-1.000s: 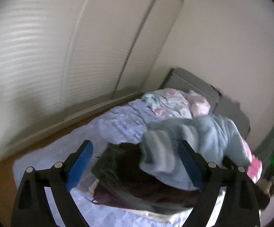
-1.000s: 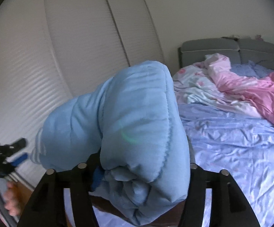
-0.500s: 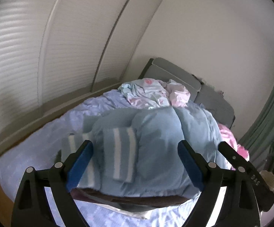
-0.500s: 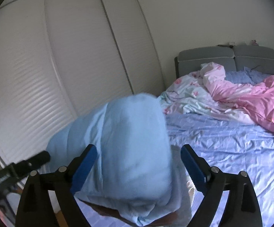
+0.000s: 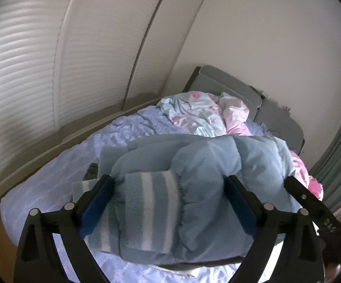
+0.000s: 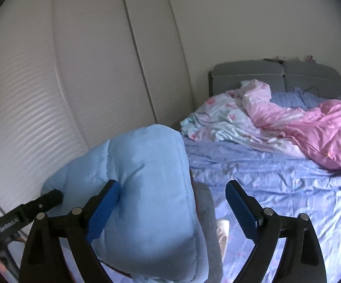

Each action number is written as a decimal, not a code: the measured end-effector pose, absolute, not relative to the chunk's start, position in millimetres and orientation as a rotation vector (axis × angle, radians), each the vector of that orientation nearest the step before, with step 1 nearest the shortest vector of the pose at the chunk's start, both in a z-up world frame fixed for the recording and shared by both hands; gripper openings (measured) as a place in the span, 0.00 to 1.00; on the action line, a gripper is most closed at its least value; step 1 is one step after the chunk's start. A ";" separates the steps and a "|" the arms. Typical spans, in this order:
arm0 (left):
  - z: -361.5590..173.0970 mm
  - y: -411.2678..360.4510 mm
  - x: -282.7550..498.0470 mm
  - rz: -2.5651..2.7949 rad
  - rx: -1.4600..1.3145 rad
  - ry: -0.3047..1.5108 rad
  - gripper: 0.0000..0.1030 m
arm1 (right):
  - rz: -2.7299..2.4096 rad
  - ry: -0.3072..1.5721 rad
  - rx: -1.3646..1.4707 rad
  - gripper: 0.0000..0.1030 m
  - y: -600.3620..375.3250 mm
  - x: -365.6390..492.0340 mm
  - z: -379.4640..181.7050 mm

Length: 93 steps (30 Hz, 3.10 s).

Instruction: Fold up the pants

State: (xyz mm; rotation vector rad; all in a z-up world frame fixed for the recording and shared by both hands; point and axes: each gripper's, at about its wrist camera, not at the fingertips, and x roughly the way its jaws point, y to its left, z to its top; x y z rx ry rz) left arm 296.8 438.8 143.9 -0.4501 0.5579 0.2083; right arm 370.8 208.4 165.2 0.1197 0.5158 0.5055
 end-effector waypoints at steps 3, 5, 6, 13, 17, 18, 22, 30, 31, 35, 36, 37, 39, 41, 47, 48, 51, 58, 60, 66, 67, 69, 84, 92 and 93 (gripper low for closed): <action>129.9 450.2 317.0 0.205 -0.483 0.587 0.95 | 0.486 0.549 0.111 0.89 209.0 389.1 154.4; 120.7 457.0 331.4 0.207 -0.484 0.606 0.96 | 0.486 0.564 0.105 0.89 209.4 398.4 146.8; 116.2 459.2 339.0 0.210 -0.476 0.617 0.96 | 0.486 0.579 0.101 0.89 210.8 407.5 140.6; 85.3 471.4 384.0 0.230 -0.438 0.669 0.98 | 0.499 0.693 0.173 0.90 219.3 457.3 97.1; 55.2 475.3 401.2 0.234 -0.453 0.700 1.00 | 0.472 0.737 0.173 0.90 224.7 473.8 69.6; 50.8 475.8 402.9 0.225 -0.465 0.705 1.00 | 0.471 0.745 0.173 0.90 225.5 476.3 63.0; 44.3 471.6 404.9 0.203 -0.497 0.719 1.00 | 0.412 0.723 0.111 0.90 225.8 476.2 47.2; 89.6 472.9 380.2 0.245 -0.523 0.653 1.00 | 0.443 0.663 0.157 0.92 218.1 456.5 92.1; 95.2 473.9 376.5 0.255 -0.528 0.646 1.00 | 0.446 0.653 0.149 0.92 219.9 452.4 99.1; 122.5 467.5 365.3 0.334 -0.480 0.616 1.00 | 0.516 0.604 0.157 0.92 226.0 434.8 126.7; 129.6 463.2 362.9 0.347 -0.453 0.601 1.00 | 0.530 0.591 0.149 0.92 228.9 430.6 132.2; 139.5 456.8 359.4 0.362 -0.414 0.577 1.00 | 0.533 0.578 0.128 0.92 232.6 425.8 137.7; 150.4 449.1 352.3 0.360 -0.389 0.544 1.00 | 0.545 0.555 0.100 0.92 237.3 417.7 144.9; 158.3 442.4 345.8 0.345 -0.378 0.530 1.00 | 0.556 0.553 0.087 0.92 238.8 412.8 147.8; 175.3 418.7 313.2 0.310 -0.332 0.491 1.00 | 0.579 0.560 0.119 0.92 224.0 401.4 149.9; 179.3 413.4 305.3 0.311 -0.322 0.480 1.00 | 0.583 0.548 0.123 0.92 217.7 397.0 152.0; 191.2 388.7 271.9 0.337 -0.248 0.451 1.00 | 0.609 0.491 0.127 0.92 195.4 375.9 161.1; 182.6 307.3 183.2 0.365 0.011 0.454 1.00 | 0.559 0.365 0.089 0.97 107.1 283.7 173.0; 171.6 286.1 161.3 0.336 0.034 0.456 1.00 | 0.564 0.358 0.083 0.99 78.8 255.9 167.8; 140.5 229.7 121.5 0.240 0.089 0.488 1.00 | 0.555 0.419 0.080 0.99 16.7 200.3 137.9; 134.9 218.9 113.7 0.225 0.092 0.478 1.00 | 0.551 0.437 0.089 0.99 5.3 191.6 131.7; 128.5 203.2 106.7 0.188 0.086 0.479 1.00 | 0.530 0.446 0.098 0.99 -16.0 173.4 122.1; 96.3 135.5 88.5 0.128 -0.014 0.484 1.00 | 0.324 0.490 0.098 0.99 -96.9 122.2 75.6; 90.8 120.7 88.2 0.127 0.038 0.495 1.00 | 0.295 0.472 0.084 0.99 -107.0 105.8 67.0; 90.7 120.0 87.7 0.132 0.042 0.494 1.00 | 0.297 0.472 0.084 0.99 -107.1 105.6 66.7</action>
